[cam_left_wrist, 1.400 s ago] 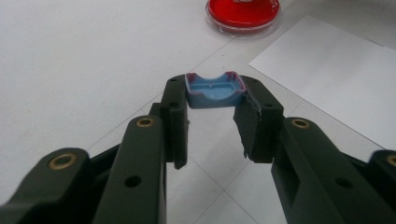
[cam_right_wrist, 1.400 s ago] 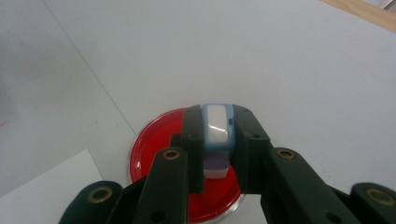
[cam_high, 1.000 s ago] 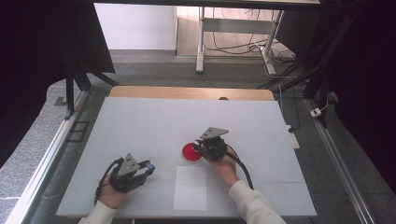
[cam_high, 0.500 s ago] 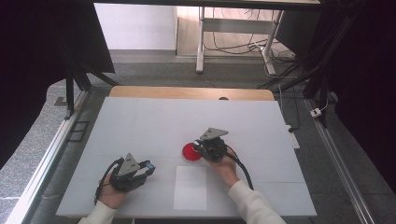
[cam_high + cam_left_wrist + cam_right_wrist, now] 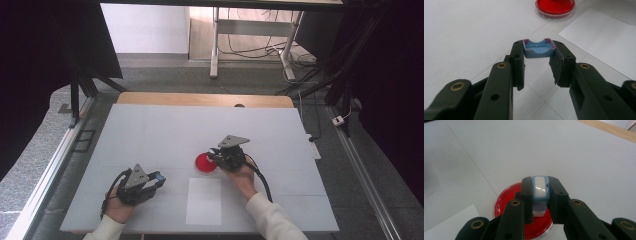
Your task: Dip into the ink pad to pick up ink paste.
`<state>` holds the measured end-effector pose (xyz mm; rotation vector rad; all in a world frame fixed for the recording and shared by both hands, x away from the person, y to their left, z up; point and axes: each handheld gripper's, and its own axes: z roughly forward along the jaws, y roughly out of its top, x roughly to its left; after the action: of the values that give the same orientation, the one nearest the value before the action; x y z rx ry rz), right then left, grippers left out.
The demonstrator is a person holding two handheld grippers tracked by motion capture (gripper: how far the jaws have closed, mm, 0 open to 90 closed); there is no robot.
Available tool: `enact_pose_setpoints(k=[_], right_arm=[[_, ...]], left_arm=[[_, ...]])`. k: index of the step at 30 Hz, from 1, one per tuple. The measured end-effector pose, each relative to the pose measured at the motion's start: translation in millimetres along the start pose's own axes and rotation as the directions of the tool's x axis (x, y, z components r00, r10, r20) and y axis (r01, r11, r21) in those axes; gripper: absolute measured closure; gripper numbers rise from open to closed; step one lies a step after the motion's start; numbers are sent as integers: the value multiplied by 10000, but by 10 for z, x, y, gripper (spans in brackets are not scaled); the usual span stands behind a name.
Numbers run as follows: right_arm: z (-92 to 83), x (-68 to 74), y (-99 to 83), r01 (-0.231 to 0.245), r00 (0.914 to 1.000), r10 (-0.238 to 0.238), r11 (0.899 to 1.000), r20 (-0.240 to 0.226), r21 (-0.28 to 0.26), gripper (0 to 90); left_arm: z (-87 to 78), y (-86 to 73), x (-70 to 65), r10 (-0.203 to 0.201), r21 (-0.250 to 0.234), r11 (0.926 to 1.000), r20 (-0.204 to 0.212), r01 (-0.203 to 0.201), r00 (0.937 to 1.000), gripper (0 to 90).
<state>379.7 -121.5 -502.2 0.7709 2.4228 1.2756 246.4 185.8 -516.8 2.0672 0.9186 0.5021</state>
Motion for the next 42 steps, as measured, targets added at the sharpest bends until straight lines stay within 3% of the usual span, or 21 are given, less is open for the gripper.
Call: enact_pose_setpoints(k=[6,24,31,38,42], right_arm=[[-126,-13,67,-249,9997,245,9971,-67,-721,753],[-157,89,170,101,9992,-128,9974,-374,-714,753],[-115,85,167,154,9992,-172,9987,-370,-485,754],[18,63,103,238,9994,-230,9993,-275,279,754],[64,66,85,303,9994,-297,9987,-157,408,754]], left_arm=[[1,-1,10,-15,6,10000,21,15,10000,650],[10,9,-9,60,26,10000,1,-60,10000,650],[8,7,-4,34,34,10000,19,-34,10000,650],[15,7,-3,64,69,10000,20,-65,10000,650],[10,3,2,32,54,10000,17,-32,10000,650]])
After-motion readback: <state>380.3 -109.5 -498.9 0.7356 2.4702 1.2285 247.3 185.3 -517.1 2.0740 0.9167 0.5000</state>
